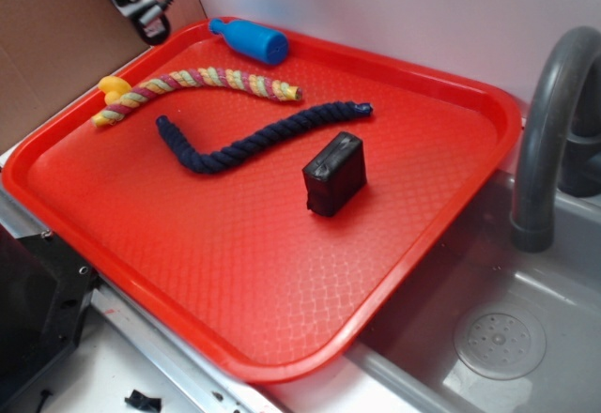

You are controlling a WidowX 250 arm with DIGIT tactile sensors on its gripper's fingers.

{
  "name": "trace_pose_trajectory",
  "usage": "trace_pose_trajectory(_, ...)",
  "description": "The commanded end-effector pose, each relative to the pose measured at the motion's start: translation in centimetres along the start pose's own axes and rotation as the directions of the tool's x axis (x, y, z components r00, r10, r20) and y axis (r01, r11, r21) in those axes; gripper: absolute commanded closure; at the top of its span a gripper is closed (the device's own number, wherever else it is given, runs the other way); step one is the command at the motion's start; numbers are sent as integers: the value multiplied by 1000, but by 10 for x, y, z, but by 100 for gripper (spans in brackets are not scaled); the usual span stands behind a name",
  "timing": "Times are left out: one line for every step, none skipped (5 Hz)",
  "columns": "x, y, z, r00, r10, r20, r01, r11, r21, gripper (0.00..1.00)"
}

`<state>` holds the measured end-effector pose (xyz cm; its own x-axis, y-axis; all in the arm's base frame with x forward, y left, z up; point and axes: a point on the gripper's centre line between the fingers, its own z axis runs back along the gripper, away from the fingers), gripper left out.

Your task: Grab the multicolored rope.

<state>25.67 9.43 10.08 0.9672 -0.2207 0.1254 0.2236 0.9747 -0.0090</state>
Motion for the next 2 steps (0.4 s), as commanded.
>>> trace_pose_trajectory(20,13,-28,991,-132,32,130,989,69,0)
trace_pose_trajectory(18,16,-55,987,-158,15,157,987,34,0)
